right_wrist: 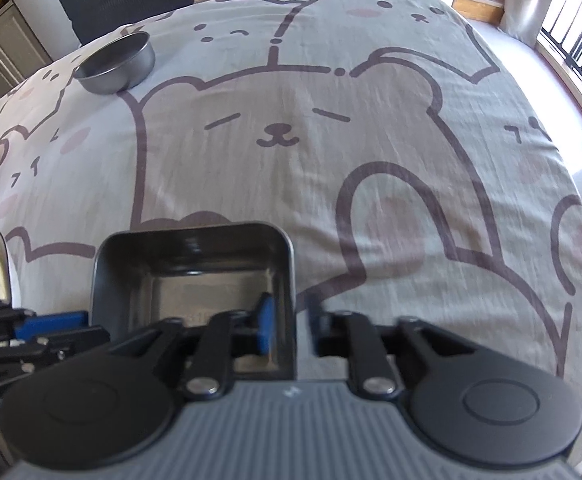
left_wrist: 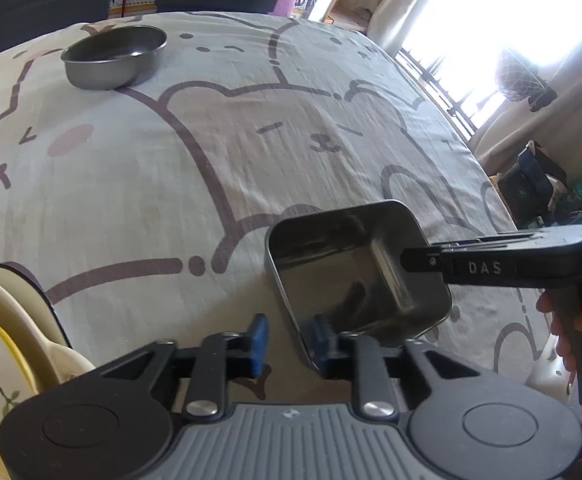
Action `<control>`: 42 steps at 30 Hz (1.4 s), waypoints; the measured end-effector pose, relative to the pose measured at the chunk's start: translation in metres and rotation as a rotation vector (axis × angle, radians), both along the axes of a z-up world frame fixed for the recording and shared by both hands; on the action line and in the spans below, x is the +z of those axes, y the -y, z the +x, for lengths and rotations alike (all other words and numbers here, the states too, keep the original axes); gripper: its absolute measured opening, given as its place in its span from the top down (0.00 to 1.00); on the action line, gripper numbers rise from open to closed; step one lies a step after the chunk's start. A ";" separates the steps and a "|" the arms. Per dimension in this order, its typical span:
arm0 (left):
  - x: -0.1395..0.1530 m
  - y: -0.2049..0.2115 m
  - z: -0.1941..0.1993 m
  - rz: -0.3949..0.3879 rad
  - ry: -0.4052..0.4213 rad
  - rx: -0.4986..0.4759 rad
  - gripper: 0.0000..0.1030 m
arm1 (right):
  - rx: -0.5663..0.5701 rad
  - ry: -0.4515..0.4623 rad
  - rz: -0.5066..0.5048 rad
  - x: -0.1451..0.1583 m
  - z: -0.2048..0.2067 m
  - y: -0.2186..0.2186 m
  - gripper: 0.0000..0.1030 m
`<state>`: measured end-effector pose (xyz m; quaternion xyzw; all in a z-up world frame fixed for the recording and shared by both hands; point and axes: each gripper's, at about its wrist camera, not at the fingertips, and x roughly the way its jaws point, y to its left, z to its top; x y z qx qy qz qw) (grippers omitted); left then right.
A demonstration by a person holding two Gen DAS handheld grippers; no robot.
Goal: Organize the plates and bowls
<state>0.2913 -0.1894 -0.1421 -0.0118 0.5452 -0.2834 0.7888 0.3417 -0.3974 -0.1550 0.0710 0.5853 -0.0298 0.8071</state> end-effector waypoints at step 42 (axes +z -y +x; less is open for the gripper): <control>0.078 -0.189 0.014 0.080 0.346 0.308 0.00 | 0.086 0.394 0.021 0.081 0.006 -0.100 0.00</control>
